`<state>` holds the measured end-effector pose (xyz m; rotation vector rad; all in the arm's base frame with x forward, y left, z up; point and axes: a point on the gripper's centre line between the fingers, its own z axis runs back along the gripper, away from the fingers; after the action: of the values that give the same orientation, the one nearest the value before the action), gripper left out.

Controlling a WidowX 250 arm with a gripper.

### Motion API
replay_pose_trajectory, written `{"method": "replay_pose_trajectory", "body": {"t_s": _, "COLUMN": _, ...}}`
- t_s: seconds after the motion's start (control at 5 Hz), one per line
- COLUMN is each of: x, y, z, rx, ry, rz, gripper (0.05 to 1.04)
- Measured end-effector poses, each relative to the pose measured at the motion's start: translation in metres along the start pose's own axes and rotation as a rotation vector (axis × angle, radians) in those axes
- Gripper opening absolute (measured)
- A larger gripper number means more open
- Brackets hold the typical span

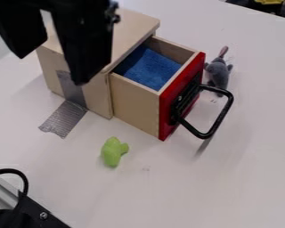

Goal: Close the drawer

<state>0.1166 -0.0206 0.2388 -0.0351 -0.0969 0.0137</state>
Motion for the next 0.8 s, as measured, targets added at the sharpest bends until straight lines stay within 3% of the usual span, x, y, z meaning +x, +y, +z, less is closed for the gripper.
{"method": "replay_pose_trajectory", "body": {"t_s": 0.2, "x": -0.002, "y": 0.0, "z": -0.003, "rx": 0.002, "ry": 0.012, "rz": 0.0, "gripper": 0.997}}
{"method": "replay_pose_trajectory", "body": {"t_s": 0.4, "x": 0.003, "y": -0.005, "z": -0.017, "rx": 0.002, "ry": -0.007, "rz": -0.03, "gripper": 0.997}}
{"method": "replay_pose_trajectory", "body": {"t_s": 0.8, "x": 0.057, "y": -0.038, "z": -0.079, "rx": -0.015, "ry": -0.021, "rz": -0.094, "gripper": 0.997}}
